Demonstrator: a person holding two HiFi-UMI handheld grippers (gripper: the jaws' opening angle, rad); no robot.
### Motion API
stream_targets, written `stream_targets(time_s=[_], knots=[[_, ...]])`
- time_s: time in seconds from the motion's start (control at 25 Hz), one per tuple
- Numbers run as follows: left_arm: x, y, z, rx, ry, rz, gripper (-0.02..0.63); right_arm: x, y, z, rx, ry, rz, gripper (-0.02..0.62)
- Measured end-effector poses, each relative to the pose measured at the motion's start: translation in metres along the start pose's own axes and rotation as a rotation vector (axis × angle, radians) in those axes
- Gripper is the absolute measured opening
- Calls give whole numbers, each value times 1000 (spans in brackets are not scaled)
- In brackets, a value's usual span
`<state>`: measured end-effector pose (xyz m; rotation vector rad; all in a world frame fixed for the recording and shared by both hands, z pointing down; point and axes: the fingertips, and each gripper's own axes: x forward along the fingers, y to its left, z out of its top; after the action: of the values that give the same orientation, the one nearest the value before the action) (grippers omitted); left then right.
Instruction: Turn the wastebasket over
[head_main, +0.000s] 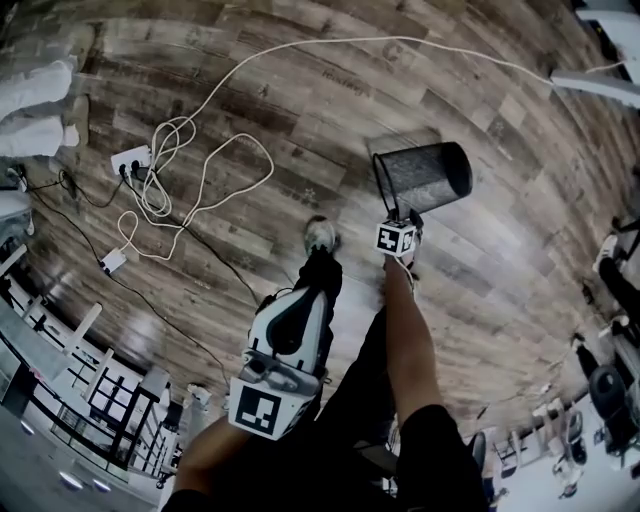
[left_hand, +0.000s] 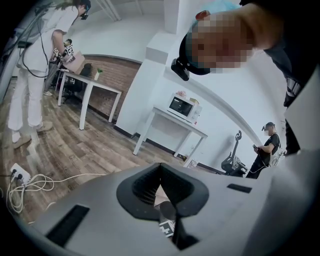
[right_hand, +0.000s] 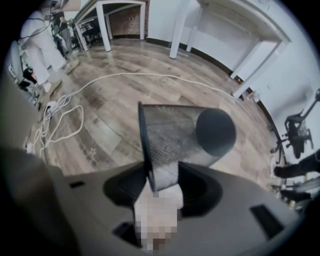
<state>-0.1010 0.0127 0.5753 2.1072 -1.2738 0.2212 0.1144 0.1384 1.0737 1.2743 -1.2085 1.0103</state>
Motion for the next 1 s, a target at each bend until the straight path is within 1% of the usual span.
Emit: stream_targets(time_s=[0.16, 0.44, 0.68, 0.84, 0.92, 1.0], knots=[[1, -2, -1, -15, -1, 1, 35, -1, -3, -3, 4, 13, 18, 207], [-4, -16, -1, -22, 13, -16, 35, -26, -37, 1, 127, 16, 33, 155], [-9, -30, 2, -31, 15, -27, 35, -46, -70, 7, 204, -23, 31, 109], [-11, -33, 3, -32, 18, -34, 35, -62, -92, 12, 264, -52, 11, 83], [-10, -35, 2, -32, 23, -34, 35, -67, -100, 11, 306, -55, 20, 71], [-11, -37, 1, -31, 31, -33, 35, -75, -110, 15, 329, -80, 21, 61]])
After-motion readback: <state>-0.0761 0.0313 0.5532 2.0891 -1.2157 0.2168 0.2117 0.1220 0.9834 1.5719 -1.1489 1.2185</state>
